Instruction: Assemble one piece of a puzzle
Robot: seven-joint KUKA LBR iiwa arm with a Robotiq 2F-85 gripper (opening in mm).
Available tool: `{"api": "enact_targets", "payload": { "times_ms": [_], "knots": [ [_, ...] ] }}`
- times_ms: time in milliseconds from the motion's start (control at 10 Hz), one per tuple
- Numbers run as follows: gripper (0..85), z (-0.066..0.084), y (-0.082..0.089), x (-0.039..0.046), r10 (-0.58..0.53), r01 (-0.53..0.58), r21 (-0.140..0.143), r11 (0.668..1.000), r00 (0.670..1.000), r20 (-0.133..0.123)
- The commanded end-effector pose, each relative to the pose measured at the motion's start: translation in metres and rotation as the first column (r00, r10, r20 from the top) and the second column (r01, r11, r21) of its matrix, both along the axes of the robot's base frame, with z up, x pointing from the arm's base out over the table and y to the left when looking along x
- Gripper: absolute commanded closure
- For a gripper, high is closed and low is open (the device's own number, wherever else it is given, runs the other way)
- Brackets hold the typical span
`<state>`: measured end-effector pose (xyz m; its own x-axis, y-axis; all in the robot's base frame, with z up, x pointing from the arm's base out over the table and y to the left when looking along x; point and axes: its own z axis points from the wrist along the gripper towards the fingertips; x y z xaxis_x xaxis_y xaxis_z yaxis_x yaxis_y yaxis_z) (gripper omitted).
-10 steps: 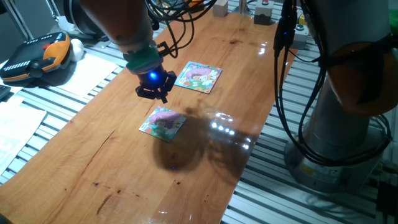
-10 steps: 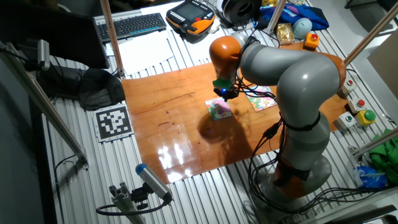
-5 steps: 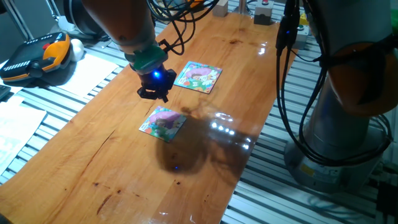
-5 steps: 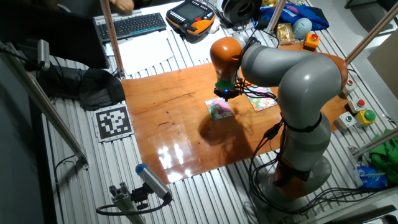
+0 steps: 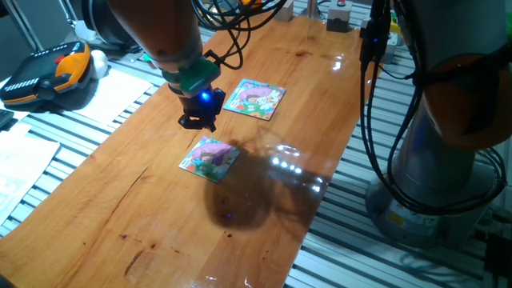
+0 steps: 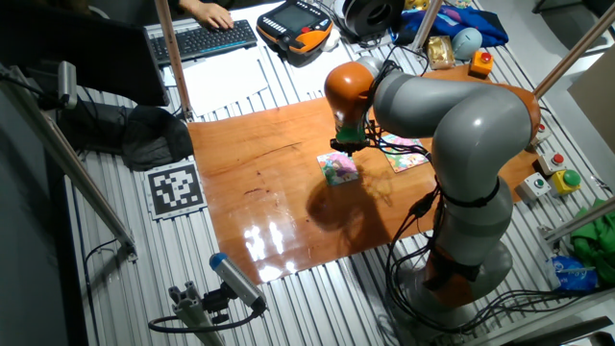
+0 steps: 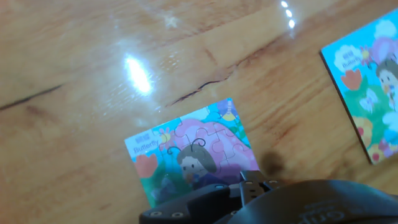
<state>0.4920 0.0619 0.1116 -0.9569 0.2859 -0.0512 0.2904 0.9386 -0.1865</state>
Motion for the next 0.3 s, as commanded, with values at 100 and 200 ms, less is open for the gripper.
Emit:
{"api": "enact_targets", "payload": {
  "times_ms": [100,200],
  "knots": [
    [85.0,0.0005,-0.0012,-0.0002,0.112,-0.112,-0.006,0.994,0.994,0.002],
    [85.0,0.0011,-0.0023,-0.0005,0.111,-0.111,-0.006,0.994,0.994,0.001]
  ]
}}
